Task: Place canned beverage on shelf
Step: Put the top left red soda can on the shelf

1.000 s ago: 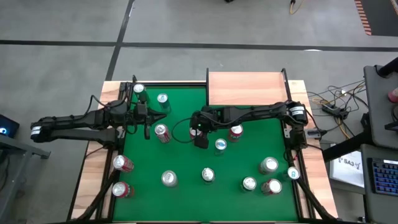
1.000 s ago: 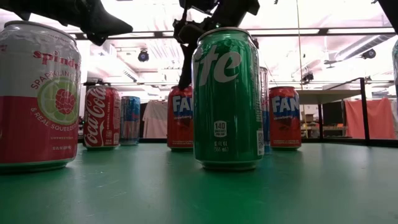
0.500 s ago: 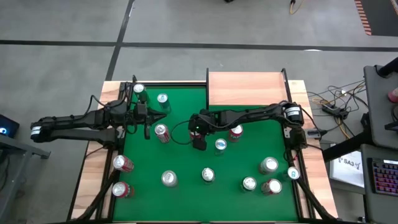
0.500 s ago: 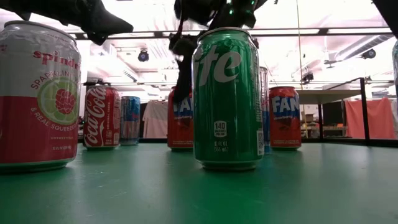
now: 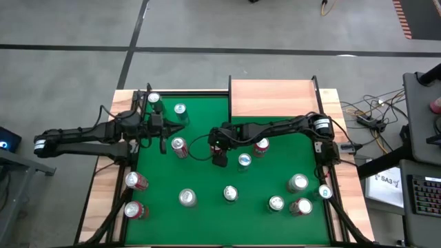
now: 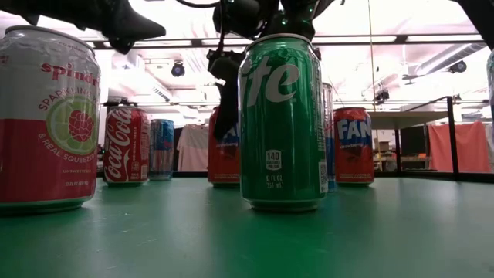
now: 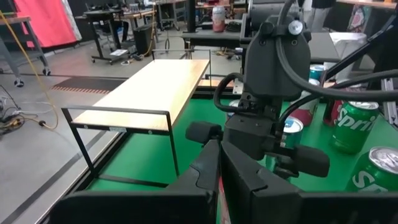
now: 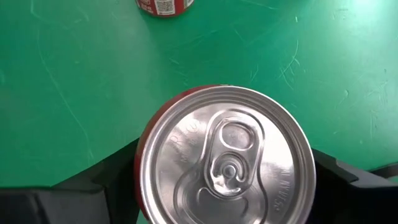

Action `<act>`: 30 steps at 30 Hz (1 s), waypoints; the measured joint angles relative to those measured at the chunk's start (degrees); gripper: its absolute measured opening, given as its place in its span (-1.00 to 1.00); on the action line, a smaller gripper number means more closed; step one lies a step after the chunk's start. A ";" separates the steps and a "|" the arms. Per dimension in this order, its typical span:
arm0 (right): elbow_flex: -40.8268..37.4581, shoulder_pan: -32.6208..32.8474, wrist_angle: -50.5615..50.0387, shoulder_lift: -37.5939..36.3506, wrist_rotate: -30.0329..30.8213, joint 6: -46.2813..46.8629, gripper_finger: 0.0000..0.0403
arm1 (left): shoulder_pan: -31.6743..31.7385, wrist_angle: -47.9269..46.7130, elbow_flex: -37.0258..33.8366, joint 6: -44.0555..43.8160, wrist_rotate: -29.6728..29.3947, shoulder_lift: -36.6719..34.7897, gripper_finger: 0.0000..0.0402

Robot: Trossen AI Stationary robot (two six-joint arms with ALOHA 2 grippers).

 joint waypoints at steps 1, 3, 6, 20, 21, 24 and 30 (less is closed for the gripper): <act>0.07 0.00 0.06 0.00 -0.01 0.36 0.45 | 0.00 0.18 0.00 -0.18 0.00 0.00 -1.00; 0.46 0.02 0.07 0.00 0.05 1.50 0.45 | 0.00 0.48 0.00 -0.21 0.02 0.00 -1.00; 1.94 0.00 -0.04 -0.02 0.07 5.47 0.45 | 0.00 0.56 0.00 -0.36 0.02 0.00 -1.00; 24.20 0.13 -19.15 -1.17 1.65 7.26 0.45 | 0.00 0.49 0.00 -1.67 0.04 -0.11 -1.00; 26.33 0.13 -21.29 -1.21 2.61 7.23 0.45 | 0.00 0.49 0.00 -1.67 0.04 -0.11 -1.00; 31.89 -0.35 -28.03 -1.75 4.83 7.59 0.45 | -0.02 0.49 0.00 -1.68 0.04 -0.11 -1.00; 40.61 -3.71 -41.31 -2.89 9.54 9.14 0.45 | -0.02 0.61 0.00 -1.69 0.04 -0.12 -1.00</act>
